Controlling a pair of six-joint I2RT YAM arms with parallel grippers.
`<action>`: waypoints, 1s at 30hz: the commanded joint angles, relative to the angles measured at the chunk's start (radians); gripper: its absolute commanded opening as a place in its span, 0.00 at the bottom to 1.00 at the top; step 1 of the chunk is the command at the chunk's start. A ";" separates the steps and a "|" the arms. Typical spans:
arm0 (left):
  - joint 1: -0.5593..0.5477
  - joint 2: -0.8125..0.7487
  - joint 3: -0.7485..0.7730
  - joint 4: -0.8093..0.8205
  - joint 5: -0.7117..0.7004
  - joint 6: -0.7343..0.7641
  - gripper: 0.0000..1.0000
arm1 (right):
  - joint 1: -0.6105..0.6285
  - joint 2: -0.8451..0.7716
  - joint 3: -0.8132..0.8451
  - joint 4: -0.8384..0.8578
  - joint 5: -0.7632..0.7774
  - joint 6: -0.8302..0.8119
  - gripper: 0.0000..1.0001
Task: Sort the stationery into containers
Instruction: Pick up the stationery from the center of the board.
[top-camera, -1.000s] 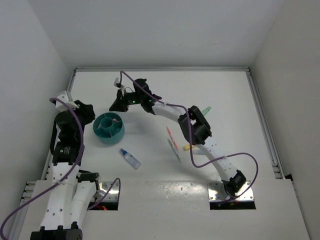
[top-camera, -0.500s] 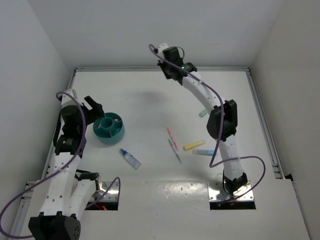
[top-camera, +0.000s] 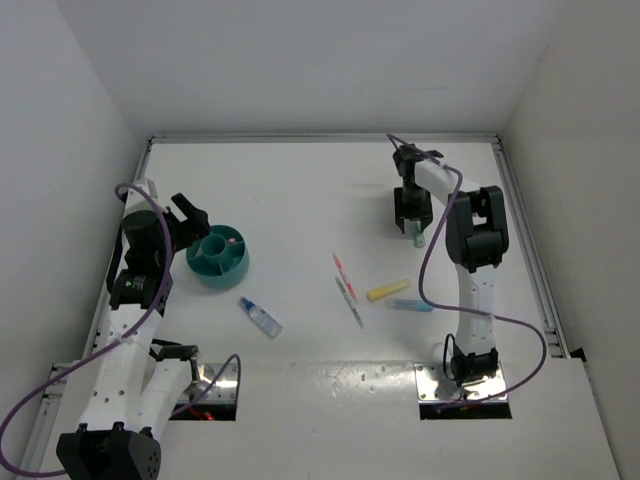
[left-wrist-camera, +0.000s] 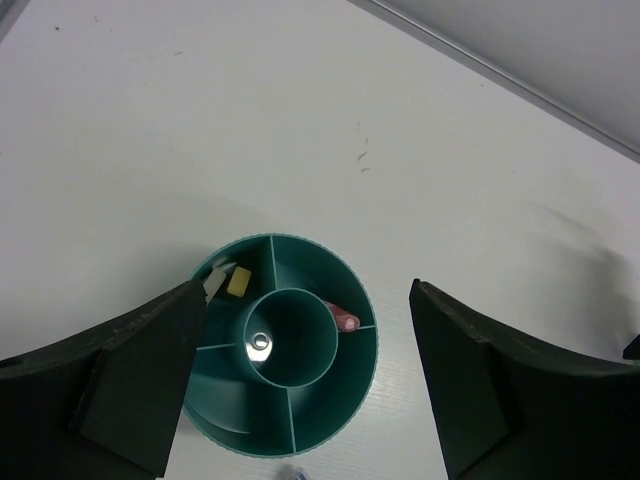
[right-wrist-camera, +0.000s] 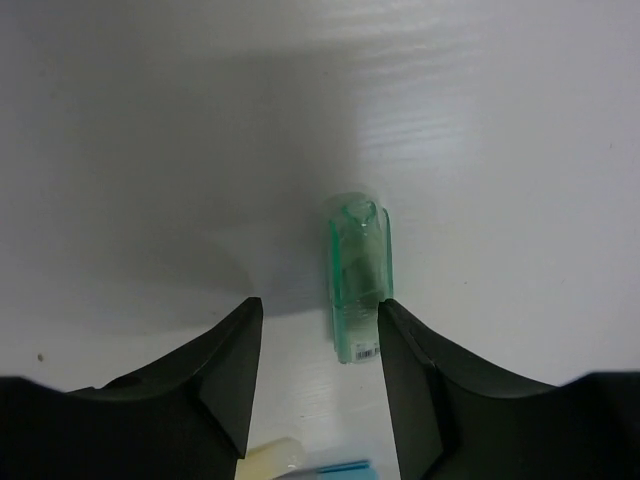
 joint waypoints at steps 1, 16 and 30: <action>0.012 -0.011 0.038 0.026 0.013 -0.004 0.89 | -0.043 -0.089 -0.035 0.009 -0.103 0.086 0.50; 0.012 -0.011 0.038 0.026 0.013 -0.004 0.89 | -0.083 -0.118 -0.156 0.100 -0.178 0.053 0.55; 0.012 -0.002 0.029 0.026 0.003 -0.004 0.89 | -0.101 -0.109 -0.161 0.169 -0.519 -0.105 0.06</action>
